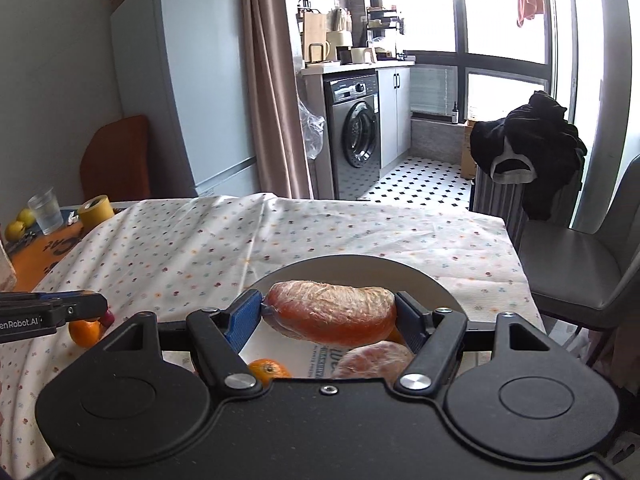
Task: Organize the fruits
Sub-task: 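Carry the orange net-wrapped fruit with the right tool while the left tool carries the brown fruit to the bowl, then open the right tool over the bowl while the left tool releases the brown fruit into it, then move both open tools back toward the orange and the red fruit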
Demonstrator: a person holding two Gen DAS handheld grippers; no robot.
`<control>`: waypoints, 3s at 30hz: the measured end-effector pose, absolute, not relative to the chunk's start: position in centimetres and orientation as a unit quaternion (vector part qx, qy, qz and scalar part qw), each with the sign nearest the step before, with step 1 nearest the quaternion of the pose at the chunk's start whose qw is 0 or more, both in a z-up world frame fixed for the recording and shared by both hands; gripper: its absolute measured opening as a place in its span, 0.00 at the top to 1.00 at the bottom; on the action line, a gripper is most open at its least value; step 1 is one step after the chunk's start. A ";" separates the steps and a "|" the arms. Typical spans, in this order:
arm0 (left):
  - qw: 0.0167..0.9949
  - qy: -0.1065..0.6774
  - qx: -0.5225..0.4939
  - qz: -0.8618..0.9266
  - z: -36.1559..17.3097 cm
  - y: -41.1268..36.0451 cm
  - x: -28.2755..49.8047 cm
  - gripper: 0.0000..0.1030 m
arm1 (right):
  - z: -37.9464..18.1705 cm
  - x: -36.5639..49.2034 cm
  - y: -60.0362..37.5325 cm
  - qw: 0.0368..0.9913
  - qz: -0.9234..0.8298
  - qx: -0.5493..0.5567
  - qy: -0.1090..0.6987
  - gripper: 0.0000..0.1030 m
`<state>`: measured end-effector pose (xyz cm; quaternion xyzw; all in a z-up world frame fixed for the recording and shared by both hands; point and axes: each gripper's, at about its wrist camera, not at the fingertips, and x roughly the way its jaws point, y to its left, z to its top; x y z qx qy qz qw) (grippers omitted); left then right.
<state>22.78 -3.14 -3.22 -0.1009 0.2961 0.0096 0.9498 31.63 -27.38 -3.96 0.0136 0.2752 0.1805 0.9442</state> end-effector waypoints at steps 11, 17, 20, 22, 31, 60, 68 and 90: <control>0.950 0.303 -0.078 -0.019 -3.0 -7.0 25.6 0.77 | -5.2 33.3 -30.1 0.945 0.160 0.031 0.284 0.33; 0.947 0.313 -0.067 -0.033 -3.6 -8.8 27.0 0.77 | -5.9 33.9 -30.0 0.942 0.170 0.036 0.287 0.33; 0.946 0.317 -0.061 -0.040 -3.8 -9.7 27.5 0.77 | -6.3 34.2 -29.9 0.940 0.173 0.043 0.290 0.33; 0.945 0.319 -0.060 -0.044 -4.1 -10.1 27.8 0.77 | -6.5 34.3 -29.9 0.939 0.174 0.045 0.292 0.33; 0.944 0.321 -0.057 -0.052 -4.8 -10.5 28.4 0.73 | -7.1 34.9 -29.6 0.937 0.177 0.047 0.297 0.33; 0.951 0.297 -0.080 0.030 -3.0 -3.5 25.1 0.18 | -5.9 33.8 -26.9 0.931 0.203 0.071 0.295 0.20; 0.950 0.295 -0.087 0.050 -2.8 -1.5 23.4 0.13 | -5.6 32.5 -25.4 0.926 0.217 0.070 0.302 0.14; 0.940 0.298 -0.121 0.115 -3.2 5.0 19.0 0.13 | -6.2 29.7 -21.1 0.909 0.270 0.079 0.308 0.07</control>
